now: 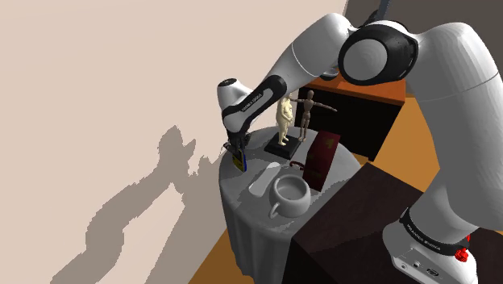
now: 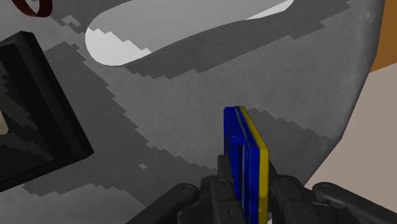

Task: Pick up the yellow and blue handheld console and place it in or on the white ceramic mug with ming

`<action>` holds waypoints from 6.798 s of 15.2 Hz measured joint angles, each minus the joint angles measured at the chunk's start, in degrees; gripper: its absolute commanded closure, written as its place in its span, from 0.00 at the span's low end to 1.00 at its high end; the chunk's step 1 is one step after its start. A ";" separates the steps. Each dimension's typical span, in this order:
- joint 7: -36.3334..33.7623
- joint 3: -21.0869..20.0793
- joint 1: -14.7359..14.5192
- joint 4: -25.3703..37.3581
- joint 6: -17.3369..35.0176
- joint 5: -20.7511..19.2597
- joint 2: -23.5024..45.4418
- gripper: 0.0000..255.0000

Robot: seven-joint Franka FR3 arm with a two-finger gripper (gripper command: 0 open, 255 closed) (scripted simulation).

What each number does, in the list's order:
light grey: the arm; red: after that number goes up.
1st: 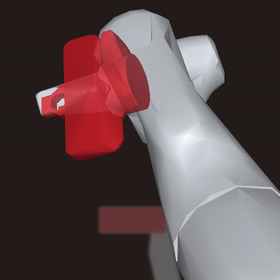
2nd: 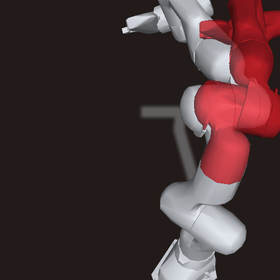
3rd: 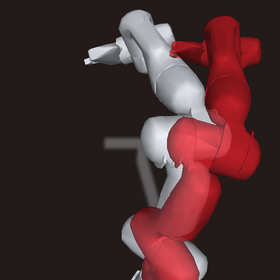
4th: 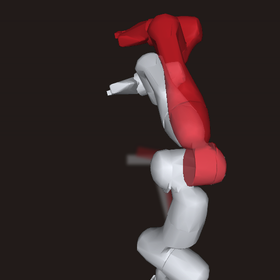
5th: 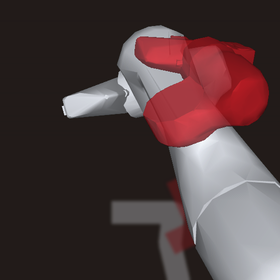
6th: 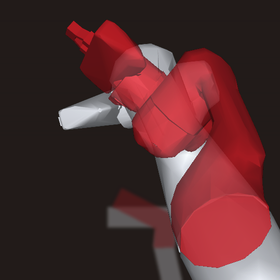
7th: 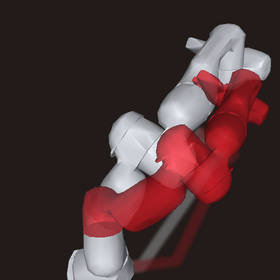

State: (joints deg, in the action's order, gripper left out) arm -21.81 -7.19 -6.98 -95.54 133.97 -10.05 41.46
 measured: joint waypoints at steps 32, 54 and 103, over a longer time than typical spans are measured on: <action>1.69 -1.47 0.91 1.43 -12.66 2.13 -11.31 1.00; 1.55 -3.99 1.35 -33.48 -9.54 7.78 -43.49 1.00; -0.12 -6.47 -1.91 -57.90 -0.80 12.98 -59.51 0.00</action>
State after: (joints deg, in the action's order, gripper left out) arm -21.93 -13.66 -8.89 -153.44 133.17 2.93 -18.06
